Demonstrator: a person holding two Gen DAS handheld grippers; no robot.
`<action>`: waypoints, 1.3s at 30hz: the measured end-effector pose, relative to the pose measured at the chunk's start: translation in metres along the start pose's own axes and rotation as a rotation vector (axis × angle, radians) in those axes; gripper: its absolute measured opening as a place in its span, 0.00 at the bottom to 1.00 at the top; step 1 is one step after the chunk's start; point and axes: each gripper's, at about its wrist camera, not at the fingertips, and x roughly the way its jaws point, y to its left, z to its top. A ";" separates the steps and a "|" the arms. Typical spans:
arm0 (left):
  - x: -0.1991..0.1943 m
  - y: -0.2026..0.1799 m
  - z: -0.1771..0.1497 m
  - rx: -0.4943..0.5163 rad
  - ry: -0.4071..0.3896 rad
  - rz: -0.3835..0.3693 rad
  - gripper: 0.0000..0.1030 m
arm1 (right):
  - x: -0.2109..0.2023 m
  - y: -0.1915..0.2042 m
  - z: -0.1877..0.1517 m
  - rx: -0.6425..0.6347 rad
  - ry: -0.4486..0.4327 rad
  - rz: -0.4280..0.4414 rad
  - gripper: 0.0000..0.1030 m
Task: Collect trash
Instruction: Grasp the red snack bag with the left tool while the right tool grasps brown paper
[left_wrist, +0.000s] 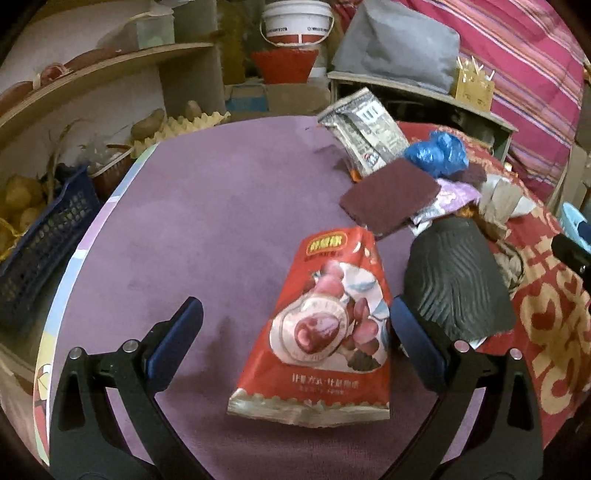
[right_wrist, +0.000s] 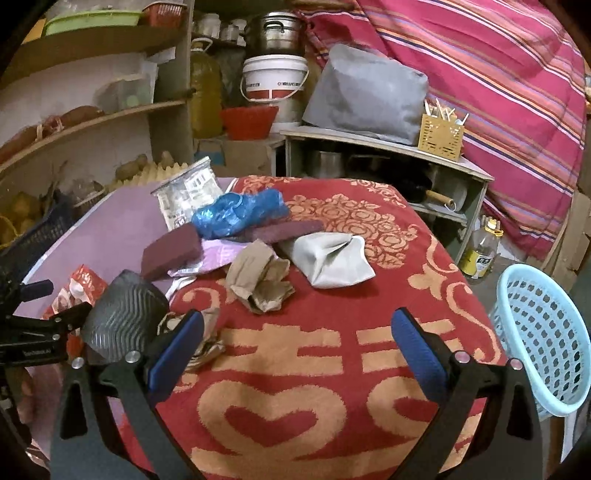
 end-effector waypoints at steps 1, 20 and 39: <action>0.000 -0.001 -0.001 0.008 0.008 0.005 0.95 | 0.000 0.001 0.000 -0.003 0.004 -0.001 0.96; -0.008 0.006 -0.014 0.050 0.047 -0.102 0.37 | -0.001 0.013 -0.005 -0.007 0.061 0.013 0.96; -0.033 0.036 -0.011 -0.001 -0.050 -0.019 0.30 | 0.026 0.050 -0.006 -0.065 0.124 0.038 0.95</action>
